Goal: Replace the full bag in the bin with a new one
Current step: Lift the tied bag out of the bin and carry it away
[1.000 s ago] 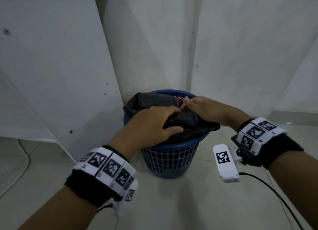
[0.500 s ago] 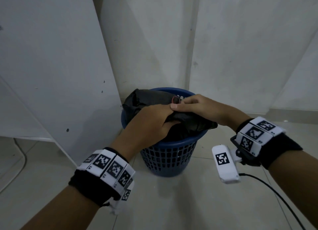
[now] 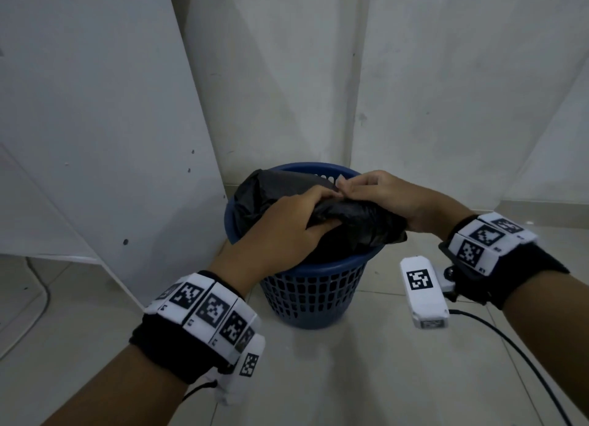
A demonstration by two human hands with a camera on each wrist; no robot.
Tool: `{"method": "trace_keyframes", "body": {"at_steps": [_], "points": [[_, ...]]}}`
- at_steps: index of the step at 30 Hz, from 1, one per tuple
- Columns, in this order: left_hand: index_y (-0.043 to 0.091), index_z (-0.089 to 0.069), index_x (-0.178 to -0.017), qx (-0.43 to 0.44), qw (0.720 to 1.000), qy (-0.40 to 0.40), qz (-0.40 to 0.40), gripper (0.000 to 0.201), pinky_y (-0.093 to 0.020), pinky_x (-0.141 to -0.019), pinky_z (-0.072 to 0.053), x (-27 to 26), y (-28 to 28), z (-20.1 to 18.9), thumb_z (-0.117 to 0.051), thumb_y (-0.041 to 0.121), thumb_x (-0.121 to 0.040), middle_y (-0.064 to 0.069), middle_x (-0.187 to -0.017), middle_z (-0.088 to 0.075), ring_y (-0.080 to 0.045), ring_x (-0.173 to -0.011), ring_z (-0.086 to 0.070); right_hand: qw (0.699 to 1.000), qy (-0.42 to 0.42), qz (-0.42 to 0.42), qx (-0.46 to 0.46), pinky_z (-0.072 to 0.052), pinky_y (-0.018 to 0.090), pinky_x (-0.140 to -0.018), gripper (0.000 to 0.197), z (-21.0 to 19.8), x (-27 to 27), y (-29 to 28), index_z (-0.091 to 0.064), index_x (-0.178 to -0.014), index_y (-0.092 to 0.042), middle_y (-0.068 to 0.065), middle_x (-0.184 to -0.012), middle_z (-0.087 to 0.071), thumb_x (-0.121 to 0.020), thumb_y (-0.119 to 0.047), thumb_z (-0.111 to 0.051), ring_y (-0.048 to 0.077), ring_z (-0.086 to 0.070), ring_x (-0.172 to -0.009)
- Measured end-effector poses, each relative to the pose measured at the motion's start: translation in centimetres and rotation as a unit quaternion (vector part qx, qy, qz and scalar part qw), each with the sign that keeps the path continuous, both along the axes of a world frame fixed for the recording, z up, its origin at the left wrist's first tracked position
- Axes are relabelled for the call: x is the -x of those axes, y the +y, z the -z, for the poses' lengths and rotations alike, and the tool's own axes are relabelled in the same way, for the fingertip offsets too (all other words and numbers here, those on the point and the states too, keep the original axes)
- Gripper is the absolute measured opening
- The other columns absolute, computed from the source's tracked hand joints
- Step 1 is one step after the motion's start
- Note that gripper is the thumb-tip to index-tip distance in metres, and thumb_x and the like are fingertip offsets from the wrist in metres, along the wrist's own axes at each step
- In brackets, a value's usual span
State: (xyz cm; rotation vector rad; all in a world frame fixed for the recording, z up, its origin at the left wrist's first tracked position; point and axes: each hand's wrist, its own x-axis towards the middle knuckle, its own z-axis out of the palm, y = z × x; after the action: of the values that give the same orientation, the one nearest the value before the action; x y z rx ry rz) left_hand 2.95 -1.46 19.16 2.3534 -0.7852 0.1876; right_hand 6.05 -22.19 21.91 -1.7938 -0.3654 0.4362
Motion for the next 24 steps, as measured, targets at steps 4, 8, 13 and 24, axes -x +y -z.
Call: {"method": "trace_keyframes", "body": {"at_steps": [4, 8, 13, 24], "points": [[0.023, -0.059, -0.127, 0.009, 0.998, -0.054, 0.024, 0.028, -0.036, -0.082, -0.054, 0.7, -0.4, 0.3, -0.056, 0.032, -0.100, 0.003, -0.107, -0.071, -0.013, -0.093, -0.066, 0.972, -0.138, 0.167, 0.088, -0.054, 0.039, -0.095, 0.046, 0.6, -1.8, -0.2, -0.075, -0.089, -0.012, 0.006, -0.094, -0.076, -0.095, -0.053, -0.055, 0.020, -0.071, -0.090], [0.018, -0.061, -0.127, -0.077, 0.975, -0.202, 0.055, 0.035, -0.035, -0.069, -0.053, 1.3, -0.2, 1.3, -0.046, 0.022, -0.096, -0.005, -0.097, -0.072, -0.023, -0.079, -0.067, 0.965, -0.111, 0.119, 0.204, -0.048, 0.040, -0.103, 0.031, 0.9, -2.8, -0.1, -0.071, -0.114, -0.016, 0.004, -0.114, -0.070, -0.103, -0.033, -0.048, 0.019, -0.064, -0.106], [0.015, -0.050, -0.130, -0.108, 0.929, -0.326, 0.141, 0.041, -0.044, -0.068, -0.054, 1.5, 0.7, 2.8, -0.057, 0.004, -0.091, -0.011, -0.109, -0.071, -0.030, -0.081, -0.068, 0.938, -0.120, -0.035, 0.324, -0.047, 0.019, -0.090, 0.025, 1.1, -2.4, 0.0, -0.073, -0.117, -0.015, -0.004, -0.114, -0.071, -0.093, -0.016, -0.068, 0.006, -0.064, -0.100], [0.009, -0.074, -0.116, -0.125, 0.918, -0.356, 0.119, 0.037, -0.047, -0.095, -0.048, 2.0, 1.6, 2.3, -0.065, 0.005, -0.080, -0.015, -0.133, -0.063, -0.036, -0.116, -0.060, 0.972, -0.075, -0.084, 0.206, -0.054, 0.019, -0.062, 0.023, -0.8, -1.4, 0.9, -0.073, -0.094, -0.011, 0.007, -0.082, -0.075, -0.084, 0.009, -0.066, 0.012, -0.069, -0.069]]}}
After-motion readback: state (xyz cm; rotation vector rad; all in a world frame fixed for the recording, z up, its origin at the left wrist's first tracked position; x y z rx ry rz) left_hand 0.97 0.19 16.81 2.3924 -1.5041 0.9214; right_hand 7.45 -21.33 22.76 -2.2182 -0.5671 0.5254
